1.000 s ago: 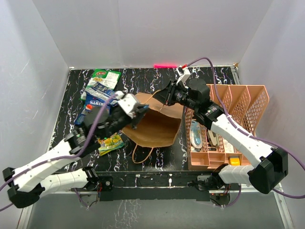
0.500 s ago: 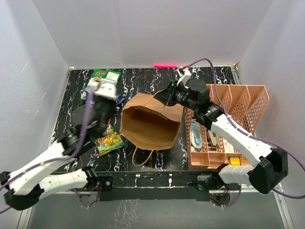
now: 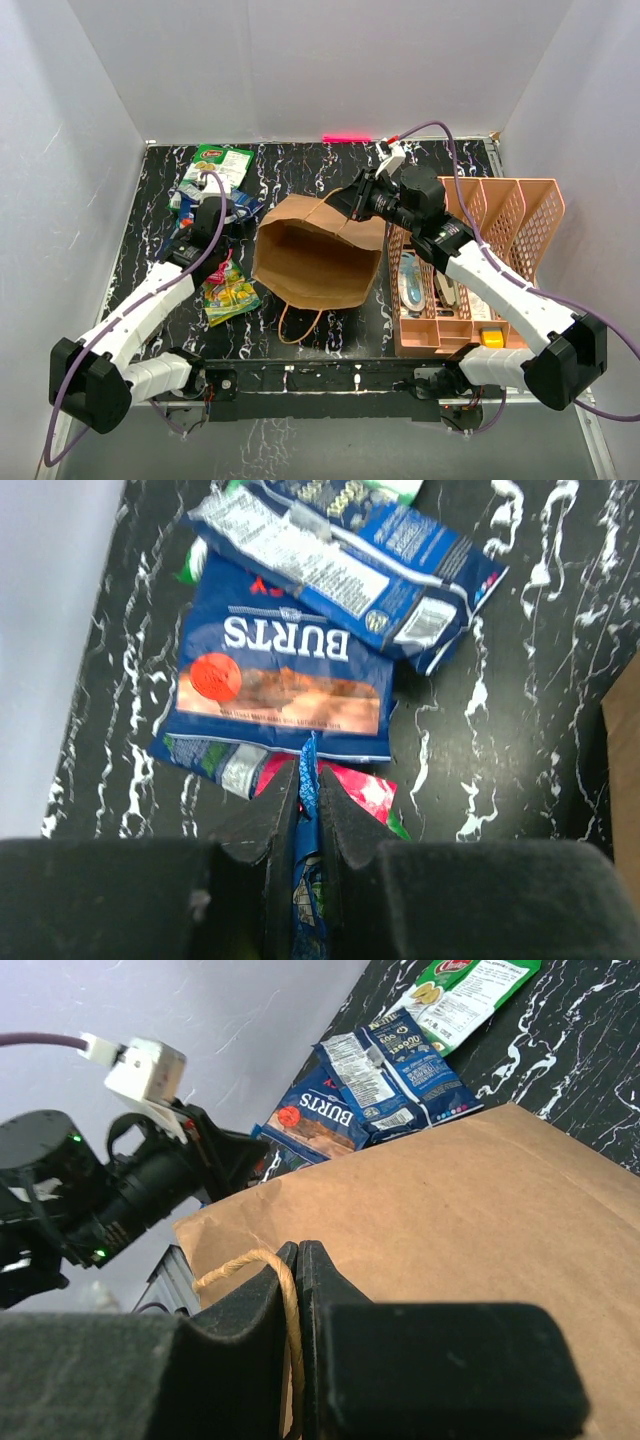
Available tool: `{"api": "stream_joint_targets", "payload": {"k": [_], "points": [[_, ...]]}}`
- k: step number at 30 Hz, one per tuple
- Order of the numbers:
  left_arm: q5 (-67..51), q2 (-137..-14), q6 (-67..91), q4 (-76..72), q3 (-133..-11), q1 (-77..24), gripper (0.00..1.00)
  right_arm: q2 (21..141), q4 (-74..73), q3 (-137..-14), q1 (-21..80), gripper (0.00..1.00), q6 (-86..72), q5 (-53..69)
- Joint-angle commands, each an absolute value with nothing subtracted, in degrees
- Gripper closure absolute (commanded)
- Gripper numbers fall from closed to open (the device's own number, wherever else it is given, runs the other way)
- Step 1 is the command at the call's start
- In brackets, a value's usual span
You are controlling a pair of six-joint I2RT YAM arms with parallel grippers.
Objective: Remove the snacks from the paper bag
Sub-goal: Place the snack at the center of the board.
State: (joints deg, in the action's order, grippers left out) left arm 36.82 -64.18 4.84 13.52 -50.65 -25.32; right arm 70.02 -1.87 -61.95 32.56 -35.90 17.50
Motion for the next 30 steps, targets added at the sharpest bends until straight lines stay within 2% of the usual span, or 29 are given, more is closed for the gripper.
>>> {"api": "stream_joint_targets", "payload": {"k": [1,9,16,22,24,27,30], "points": [[35.5,-63.3,10.3,9.4,-45.7,-24.0,1.0,69.3,0.6,-61.7,32.3,0.92,-35.7,17.8],[35.9,-67.1,7.7,0.9,-40.0,-21.5,0.98,69.8,0.7,-62.0,32.3,0.92,-35.8,18.3],[32.4,-71.2,10.5,2.0,-41.1,-19.1,0.93,69.2,1.4,-61.3,32.3,0.92,-35.9,18.1],[30.9,-71.9,11.6,2.8,-41.8,-18.5,0.72,68.6,1.5,-60.9,32.3,0.92,-35.8,17.9],[30.9,-72.1,11.8,3.0,-42.0,-18.4,0.61,68.6,1.5,-60.7,32.3,0.92,-35.9,17.9],[31.1,-72.3,11.9,3.8,-42.7,-18.1,0.55,68.7,1.6,-60.6,32.3,0.92,-35.9,18.0],[30.7,-71.9,12.2,5.1,-43.9,-18.1,0.4,69.2,1.8,-60.7,32.3,0.92,-35.9,18.3]]}}
